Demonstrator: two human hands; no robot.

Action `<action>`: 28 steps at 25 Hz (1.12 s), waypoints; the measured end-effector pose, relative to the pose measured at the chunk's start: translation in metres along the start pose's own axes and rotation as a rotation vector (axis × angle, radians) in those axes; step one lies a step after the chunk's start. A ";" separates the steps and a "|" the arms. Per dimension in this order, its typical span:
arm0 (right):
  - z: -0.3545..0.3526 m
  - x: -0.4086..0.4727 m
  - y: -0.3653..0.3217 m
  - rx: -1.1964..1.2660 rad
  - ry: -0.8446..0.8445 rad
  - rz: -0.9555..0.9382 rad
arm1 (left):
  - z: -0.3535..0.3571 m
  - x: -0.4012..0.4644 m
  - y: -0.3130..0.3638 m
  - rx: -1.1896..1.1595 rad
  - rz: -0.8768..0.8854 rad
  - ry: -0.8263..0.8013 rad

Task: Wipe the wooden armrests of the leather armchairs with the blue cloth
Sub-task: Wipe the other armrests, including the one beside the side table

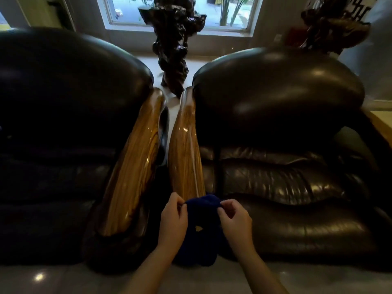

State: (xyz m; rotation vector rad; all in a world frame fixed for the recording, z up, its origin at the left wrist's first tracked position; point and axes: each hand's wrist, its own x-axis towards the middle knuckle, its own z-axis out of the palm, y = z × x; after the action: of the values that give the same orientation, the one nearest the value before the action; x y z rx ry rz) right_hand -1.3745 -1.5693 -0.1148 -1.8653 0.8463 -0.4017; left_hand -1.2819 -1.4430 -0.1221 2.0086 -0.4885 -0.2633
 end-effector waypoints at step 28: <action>0.155 0.073 0.212 -0.540 0.051 -0.339 | 0.149 0.035 -0.204 0.473 0.274 0.059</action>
State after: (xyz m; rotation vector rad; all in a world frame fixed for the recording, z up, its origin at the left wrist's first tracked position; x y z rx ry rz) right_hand -1.3082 -1.5713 -0.3795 -2.5255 0.7151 -0.4614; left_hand -1.2621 -1.4937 -0.3717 2.3609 -0.8390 0.0916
